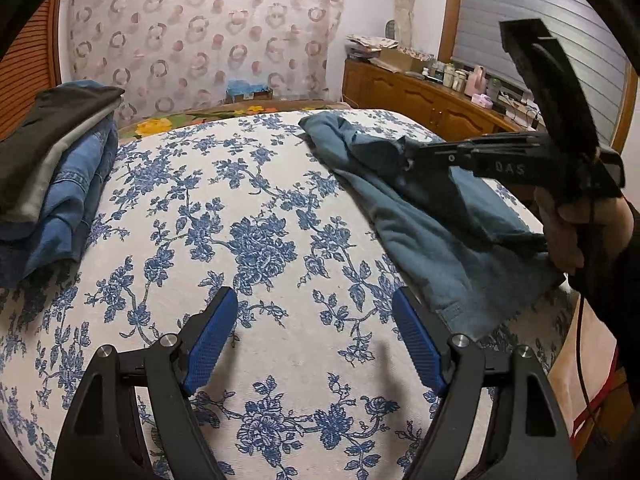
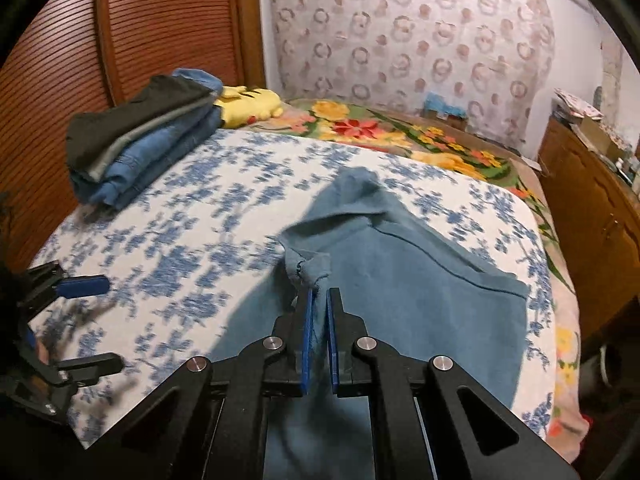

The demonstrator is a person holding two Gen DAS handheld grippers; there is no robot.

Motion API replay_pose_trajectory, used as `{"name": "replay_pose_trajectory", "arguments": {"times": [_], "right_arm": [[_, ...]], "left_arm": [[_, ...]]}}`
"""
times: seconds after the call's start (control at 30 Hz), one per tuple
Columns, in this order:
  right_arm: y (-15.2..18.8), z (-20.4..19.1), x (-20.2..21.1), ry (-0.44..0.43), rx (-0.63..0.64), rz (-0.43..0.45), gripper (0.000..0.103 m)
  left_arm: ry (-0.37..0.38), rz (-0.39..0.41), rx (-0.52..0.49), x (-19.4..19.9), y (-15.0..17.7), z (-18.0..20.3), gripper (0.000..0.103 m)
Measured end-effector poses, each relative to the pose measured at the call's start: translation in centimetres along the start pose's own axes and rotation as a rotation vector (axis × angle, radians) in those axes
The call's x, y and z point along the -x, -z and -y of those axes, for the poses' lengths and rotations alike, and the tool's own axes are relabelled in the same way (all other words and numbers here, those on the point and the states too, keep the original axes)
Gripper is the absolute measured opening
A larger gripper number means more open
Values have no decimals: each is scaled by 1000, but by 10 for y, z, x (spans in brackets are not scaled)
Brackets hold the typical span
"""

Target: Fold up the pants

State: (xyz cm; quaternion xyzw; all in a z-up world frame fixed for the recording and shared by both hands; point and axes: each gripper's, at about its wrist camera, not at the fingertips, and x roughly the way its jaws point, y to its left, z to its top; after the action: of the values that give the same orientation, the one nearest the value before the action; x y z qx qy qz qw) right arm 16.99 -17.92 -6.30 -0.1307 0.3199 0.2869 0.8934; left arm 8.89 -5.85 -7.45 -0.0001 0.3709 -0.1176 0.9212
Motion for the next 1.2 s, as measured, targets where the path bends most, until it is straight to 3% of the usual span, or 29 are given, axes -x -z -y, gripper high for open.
{"name": "replay_pose_trajectory", "arguments": {"times": [0.37, 0.63, 0.7, 0.87, 1.17, 1.2], "right_arm": [[-8, 41, -1, 103, -76, -16, 6], [-7, 65, -23, 75, -164, -87, 6], [-7, 68, -26, 79, -170, -92, 23], [-7, 69, -28, 61, -154, -88, 40], [-6, 57, -38, 126, -56, -129, 40], [-7, 58, -37, 129, -59, -122, 36]], "left_arm": [[6, -4, -13, 0, 2, 6, 81], [7, -6, -17, 0, 3, 8, 81], [8, -7, -15, 0, 3, 7, 81], [8, -7, -16, -1, 3, 6, 81], [7, -9, -20, 0, 3, 8, 81], [6, -9, -20, 0, 3, 8, 81]]}}
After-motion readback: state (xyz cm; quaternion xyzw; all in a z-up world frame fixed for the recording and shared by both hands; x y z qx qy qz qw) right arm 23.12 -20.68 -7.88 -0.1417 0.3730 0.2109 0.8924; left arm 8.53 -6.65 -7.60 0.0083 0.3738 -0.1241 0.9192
